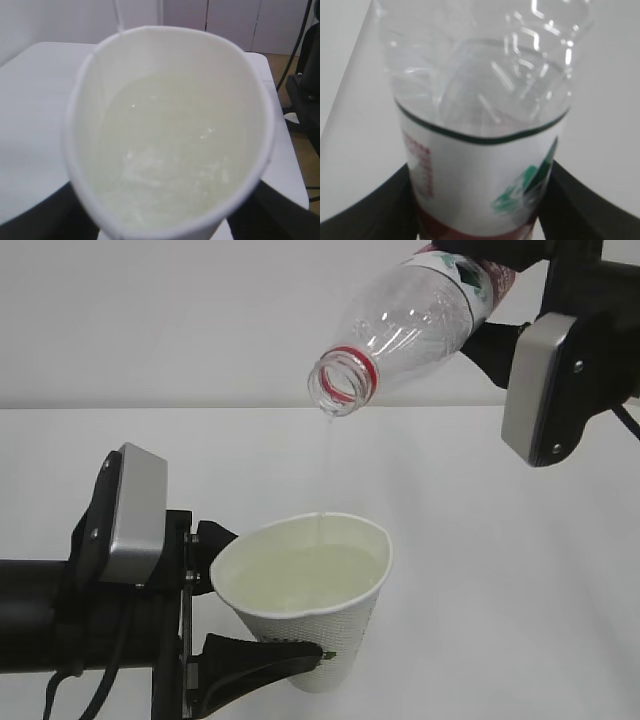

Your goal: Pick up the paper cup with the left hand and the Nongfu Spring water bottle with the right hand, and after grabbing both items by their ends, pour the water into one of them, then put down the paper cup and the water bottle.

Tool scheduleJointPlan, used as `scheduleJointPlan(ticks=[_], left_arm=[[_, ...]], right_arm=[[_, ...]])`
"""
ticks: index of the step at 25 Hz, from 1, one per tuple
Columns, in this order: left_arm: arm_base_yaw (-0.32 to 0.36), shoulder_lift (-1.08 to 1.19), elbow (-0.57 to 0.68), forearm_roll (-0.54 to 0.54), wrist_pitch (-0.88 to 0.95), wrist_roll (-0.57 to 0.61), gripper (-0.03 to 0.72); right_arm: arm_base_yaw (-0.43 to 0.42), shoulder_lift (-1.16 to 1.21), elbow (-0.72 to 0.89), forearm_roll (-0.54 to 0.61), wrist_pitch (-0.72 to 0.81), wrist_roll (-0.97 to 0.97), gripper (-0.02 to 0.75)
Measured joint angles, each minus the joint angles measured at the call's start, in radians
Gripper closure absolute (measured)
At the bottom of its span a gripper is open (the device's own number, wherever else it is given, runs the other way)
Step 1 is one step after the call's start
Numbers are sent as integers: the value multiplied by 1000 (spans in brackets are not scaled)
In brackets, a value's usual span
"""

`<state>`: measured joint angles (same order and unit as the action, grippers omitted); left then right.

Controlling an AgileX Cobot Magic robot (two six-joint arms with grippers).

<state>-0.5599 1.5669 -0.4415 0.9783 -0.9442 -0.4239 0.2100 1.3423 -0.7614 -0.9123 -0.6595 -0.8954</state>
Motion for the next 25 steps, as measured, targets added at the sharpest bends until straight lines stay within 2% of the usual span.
scheduleJointPlan(ticks=[15, 25], left_arm=[[0, 0, 0, 0, 4, 0, 177], [0, 0, 0, 0, 5, 2, 177]], right_arm=[[0, 0, 0, 0, -9, 139, 259], [0, 0, 0, 0, -37, 297, 259]])
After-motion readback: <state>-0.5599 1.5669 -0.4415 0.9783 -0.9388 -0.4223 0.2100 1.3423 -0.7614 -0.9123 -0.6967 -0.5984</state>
